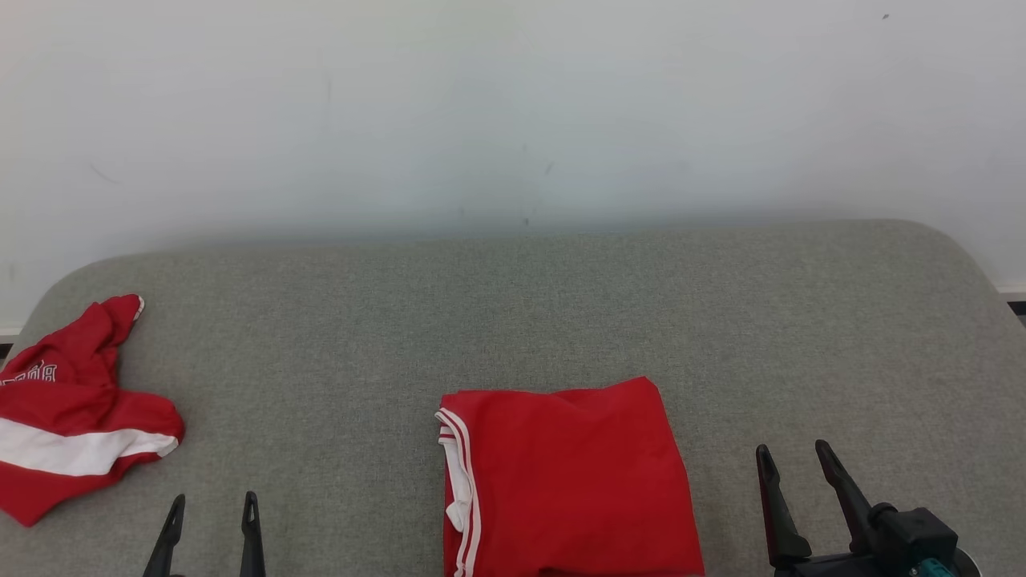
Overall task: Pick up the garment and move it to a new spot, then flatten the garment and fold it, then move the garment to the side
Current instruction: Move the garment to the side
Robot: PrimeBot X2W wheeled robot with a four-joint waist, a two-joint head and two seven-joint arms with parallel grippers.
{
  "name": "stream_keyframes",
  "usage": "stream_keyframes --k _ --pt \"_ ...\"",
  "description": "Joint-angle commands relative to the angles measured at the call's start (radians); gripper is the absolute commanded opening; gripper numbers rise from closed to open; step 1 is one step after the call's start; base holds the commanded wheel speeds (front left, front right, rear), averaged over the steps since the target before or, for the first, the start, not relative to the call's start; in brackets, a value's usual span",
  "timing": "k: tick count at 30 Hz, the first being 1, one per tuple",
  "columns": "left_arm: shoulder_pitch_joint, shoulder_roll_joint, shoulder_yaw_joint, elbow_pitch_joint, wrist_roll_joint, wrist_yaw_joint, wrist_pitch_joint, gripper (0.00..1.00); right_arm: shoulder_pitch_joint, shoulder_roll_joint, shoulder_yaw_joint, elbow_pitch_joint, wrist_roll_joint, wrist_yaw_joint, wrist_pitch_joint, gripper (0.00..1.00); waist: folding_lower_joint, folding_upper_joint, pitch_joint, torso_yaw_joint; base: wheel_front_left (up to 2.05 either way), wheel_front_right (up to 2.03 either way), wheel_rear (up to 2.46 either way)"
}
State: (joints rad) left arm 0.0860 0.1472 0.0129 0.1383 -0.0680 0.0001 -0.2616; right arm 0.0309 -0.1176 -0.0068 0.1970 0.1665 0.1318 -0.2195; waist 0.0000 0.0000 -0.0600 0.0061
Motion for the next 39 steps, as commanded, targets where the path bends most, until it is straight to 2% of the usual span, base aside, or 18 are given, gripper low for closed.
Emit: stream_keyframes --k 1,15,22,30,39 --pt "0.001 0.005 0.0 0.001 -0.009 0.0 0.003 1.0 0.01 0.004 -0.001 -0.003 -0.006 -0.002 0.002 1.0 0.0 0.0 0.0 0.0 0.0 0.0 0.0" --pt "0.001 0.011 -0.005 -0.006 -0.031 0.004 0.024 1.0 0.009 0.001 -0.001 0.004 -0.008 -0.002 0.018 1.0 0.0 0.0 0.001 0.003 0.0 0.0 0.0" --pt "-0.011 0.013 -0.012 -0.01 -0.034 0.012 0.023 1.0 -0.063 -0.011 0.03 0.029 0.002 -0.002 0.071 1.0 0.0 0.0 0.014 0.01 0.0 0.0 0.0" --pt "-0.037 0.004 -0.034 -0.005 -0.034 0.01 0.02 1.0 -0.187 -0.027 0.077 0.174 0.025 -0.002 0.148 1.0 0.0 0.0 0.04 0.041 0.0 0.0 0.0" --pt "-0.102 -0.011 -0.064 0.039 -0.038 0.003 0.01 1.0 -0.313 -0.023 0.127 0.478 0.057 -0.002 0.129 1.0 0.0 0.0 0.075 0.072 0.0 0.0 0.0"
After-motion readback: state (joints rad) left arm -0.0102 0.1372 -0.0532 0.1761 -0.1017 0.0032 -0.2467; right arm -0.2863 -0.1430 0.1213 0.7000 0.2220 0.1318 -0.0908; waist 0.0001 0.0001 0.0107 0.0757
